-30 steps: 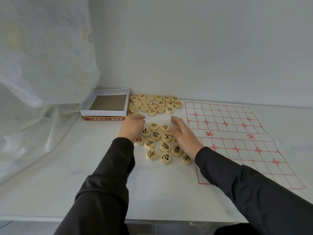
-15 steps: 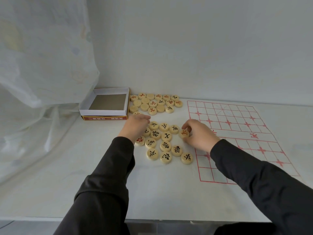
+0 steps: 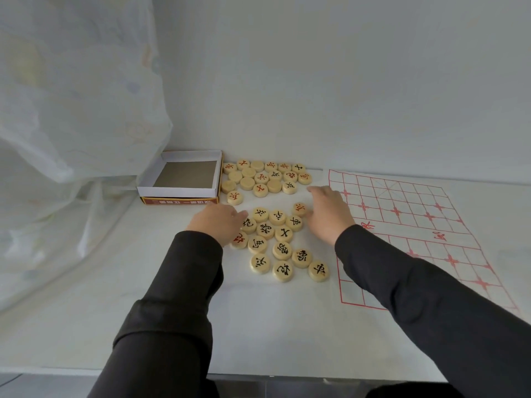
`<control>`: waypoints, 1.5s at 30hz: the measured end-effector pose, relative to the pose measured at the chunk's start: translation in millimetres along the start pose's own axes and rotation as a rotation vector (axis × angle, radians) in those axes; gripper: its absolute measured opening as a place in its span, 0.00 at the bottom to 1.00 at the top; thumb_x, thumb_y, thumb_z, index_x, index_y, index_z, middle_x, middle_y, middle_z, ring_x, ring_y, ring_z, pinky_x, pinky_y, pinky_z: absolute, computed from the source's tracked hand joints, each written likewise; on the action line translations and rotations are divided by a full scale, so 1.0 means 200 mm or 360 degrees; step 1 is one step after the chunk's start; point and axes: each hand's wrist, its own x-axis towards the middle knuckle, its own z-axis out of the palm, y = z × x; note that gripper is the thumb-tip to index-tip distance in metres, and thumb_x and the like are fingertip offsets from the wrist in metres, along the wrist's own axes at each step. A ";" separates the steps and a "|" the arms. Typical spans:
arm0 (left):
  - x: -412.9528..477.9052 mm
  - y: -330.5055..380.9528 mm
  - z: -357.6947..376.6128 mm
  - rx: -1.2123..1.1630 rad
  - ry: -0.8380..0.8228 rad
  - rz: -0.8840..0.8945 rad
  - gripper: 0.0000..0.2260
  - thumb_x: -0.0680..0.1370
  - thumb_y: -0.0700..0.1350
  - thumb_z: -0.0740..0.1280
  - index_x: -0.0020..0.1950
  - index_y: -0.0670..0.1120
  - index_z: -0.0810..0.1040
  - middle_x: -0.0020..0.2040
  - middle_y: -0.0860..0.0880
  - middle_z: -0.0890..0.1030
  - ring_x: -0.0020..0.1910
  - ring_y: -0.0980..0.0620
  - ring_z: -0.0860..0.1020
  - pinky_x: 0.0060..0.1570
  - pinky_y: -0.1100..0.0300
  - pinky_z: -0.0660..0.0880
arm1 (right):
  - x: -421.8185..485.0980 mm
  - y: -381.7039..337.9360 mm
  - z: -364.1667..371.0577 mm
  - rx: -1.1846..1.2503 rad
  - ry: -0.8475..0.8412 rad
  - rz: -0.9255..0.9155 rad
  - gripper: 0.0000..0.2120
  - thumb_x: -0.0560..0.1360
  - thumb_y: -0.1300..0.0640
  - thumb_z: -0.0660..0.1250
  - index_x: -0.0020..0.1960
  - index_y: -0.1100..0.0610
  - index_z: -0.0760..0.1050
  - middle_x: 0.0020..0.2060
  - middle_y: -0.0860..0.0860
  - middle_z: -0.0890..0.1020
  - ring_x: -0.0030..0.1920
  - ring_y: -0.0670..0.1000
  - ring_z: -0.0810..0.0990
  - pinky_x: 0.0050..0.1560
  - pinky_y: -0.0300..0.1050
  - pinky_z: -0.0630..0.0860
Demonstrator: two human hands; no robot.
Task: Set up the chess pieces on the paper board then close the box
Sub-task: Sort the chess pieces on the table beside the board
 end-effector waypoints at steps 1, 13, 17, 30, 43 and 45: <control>-0.01 0.01 0.01 -0.0049 -0.0017 0.0004 0.21 0.81 0.53 0.53 0.58 0.38 0.75 0.50 0.41 0.80 0.47 0.42 0.79 0.52 0.48 0.76 | -0.01 0.01 0.01 -0.0121 -0.0033 0.0060 0.25 0.79 0.57 0.57 0.74 0.57 0.56 0.70 0.57 0.63 0.69 0.58 0.63 0.66 0.53 0.64; 0.04 0.02 0.06 -0.0249 0.0062 0.0098 0.17 0.81 0.52 0.54 0.62 0.44 0.74 0.48 0.45 0.80 0.39 0.49 0.80 0.50 0.53 0.79 | 0.05 0.10 0.00 0.0130 0.0114 0.0000 0.22 0.80 0.50 0.55 0.71 0.59 0.63 0.68 0.57 0.70 0.68 0.57 0.66 0.67 0.52 0.66; 0.06 0.02 0.07 -0.0207 0.0023 0.0152 0.17 0.81 0.52 0.54 0.65 0.46 0.73 0.56 0.44 0.77 0.51 0.46 0.79 0.56 0.51 0.76 | 0.19 -0.06 -0.03 0.0174 -0.0001 -0.0147 0.21 0.80 0.54 0.58 0.70 0.59 0.65 0.67 0.57 0.69 0.67 0.56 0.68 0.66 0.48 0.65; 0.07 0.00 0.06 -0.0035 0.0080 0.0151 0.19 0.81 0.51 0.56 0.71 0.49 0.66 0.67 0.45 0.69 0.61 0.46 0.73 0.60 0.56 0.72 | 0.17 -0.13 0.03 0.0145 -0.0061 -0.0255 0.10 0.77 0.54 0.62 0.46 0.59 0.79 0.44 0.53 0.81 0.44 0.53 0.78 0.46 0.45 0.74; 0.06 0.03 0.07 0.0060 0.0047 0.0193 0.17 0.81 0.50 0.56 0.69 0.47 0.68 0.64 0.44 0.70 0.60 0.46 0.73 0.59 0.56 0.70 | 0.36 -0.21 0.02 -0.0061 -0.0057 -0.0403 0.11 0.76 0.57 0.65 0.57 0.58 0.77 0.56 0.55 0.79 0.55 0.55 0.77 0.54 0.47 0.73; 0.06 0.03 0.07 0.0057 0.0053 0.0192 0.17 0.81 0.50 0.56 0.68 0.47 0.68 0.63 0.44 0.70 0.59 0.46 0.73 0.59 0.56 0.70 | 0.38 -0.23 0.01 -0.0145 -0.0077 -0.0403 0.10 0.74 0.56 0.67 0.53 0.59 0.77 0.52 0.55 0.79 0.51 0.55 0.77 0.52 0.49 0.75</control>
